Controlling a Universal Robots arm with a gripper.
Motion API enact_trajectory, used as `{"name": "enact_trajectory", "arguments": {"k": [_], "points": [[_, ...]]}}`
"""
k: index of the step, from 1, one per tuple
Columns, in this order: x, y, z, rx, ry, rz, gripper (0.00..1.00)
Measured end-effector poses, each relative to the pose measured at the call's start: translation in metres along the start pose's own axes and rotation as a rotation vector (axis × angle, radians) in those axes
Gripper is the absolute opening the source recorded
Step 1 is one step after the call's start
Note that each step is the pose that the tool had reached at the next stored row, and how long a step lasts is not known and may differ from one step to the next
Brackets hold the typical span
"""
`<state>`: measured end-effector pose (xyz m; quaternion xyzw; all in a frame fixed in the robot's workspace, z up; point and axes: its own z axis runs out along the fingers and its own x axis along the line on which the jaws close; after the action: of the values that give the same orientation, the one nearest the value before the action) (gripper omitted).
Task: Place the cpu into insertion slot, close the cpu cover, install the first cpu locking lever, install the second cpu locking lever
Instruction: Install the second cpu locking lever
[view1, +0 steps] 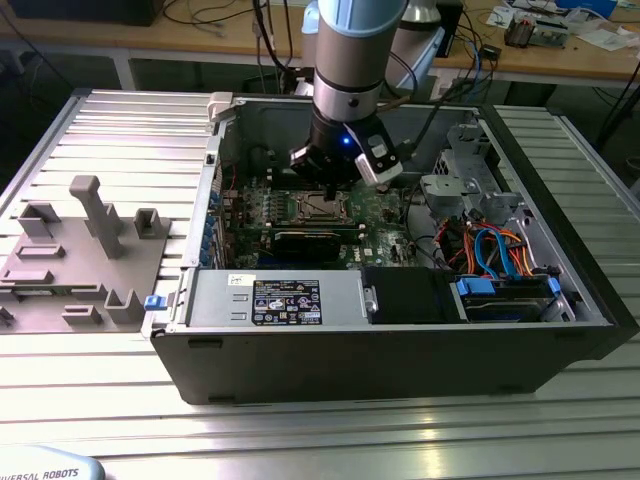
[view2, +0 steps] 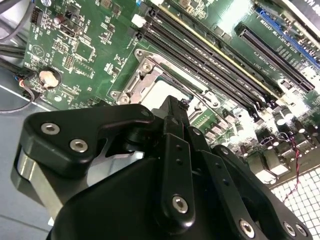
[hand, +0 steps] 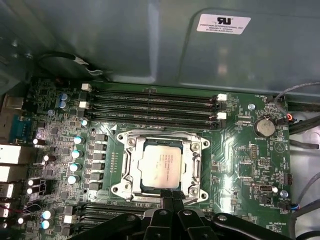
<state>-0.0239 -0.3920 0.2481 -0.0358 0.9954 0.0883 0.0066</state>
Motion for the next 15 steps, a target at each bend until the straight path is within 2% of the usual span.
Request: {"name": "enact_trajectory", "arguments": {"k": [6, 7, 10, 15], "points": [[0.0035, -0.0015, 0.0012, -0.0062, -0.0004, 0.0, 0.11], [0.0038, -0.0029, 0.001, -0.0062, -0.0003, 0.0, 0.11], [0.0048, -0.0127, -0.0004, -0.0062, -0.0004, 0.0, 0.11], [0.0058, -0.0184, -0.0008, -0.0069, -0.0005, 0.0, 0.11]]}}
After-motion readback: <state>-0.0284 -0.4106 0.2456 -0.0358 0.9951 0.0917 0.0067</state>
